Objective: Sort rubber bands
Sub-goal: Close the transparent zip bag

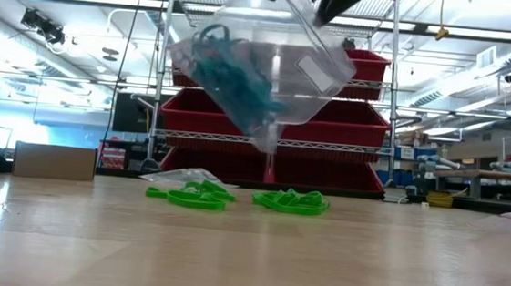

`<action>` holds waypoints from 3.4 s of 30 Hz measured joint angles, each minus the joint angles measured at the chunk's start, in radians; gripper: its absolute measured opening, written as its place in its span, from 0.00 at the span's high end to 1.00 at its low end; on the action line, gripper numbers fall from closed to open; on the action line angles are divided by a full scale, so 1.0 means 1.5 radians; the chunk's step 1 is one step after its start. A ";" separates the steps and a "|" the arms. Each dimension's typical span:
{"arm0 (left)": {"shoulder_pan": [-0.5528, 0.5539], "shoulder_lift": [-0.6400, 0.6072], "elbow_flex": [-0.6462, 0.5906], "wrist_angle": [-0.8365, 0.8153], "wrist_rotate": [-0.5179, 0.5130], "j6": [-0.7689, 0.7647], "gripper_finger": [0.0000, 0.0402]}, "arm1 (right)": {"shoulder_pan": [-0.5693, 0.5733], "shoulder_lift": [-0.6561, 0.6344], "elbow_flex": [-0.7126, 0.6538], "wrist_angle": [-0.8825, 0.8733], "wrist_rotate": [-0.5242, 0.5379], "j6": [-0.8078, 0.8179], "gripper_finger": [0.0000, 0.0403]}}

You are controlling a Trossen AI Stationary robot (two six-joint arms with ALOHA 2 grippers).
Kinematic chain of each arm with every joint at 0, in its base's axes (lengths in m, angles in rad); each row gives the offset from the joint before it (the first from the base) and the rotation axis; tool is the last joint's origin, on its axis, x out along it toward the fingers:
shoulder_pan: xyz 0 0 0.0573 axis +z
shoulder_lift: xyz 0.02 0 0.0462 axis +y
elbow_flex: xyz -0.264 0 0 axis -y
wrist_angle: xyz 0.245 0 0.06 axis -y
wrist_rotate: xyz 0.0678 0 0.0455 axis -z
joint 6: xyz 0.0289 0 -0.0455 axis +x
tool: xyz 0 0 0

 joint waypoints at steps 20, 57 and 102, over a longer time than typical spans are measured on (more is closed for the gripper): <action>-0.001 0.000 -0.001 0.010 -0.004 0.003 1.00 | -0.019 0.000 -0.004 0.100 -0.099 -0.008 0.61; -0.014 0.000 -0.001 -0.003 0.013 0.002 1.00 | -0.026 0.000 -0.099 0.133 -0.114 -0.010 0.85; -0.014 0.000 -0.037 -0.089 0.014 -0.175 0.44 | -0.159 -0.035 -0.099 -0.075 -0.087 -0.043 1.00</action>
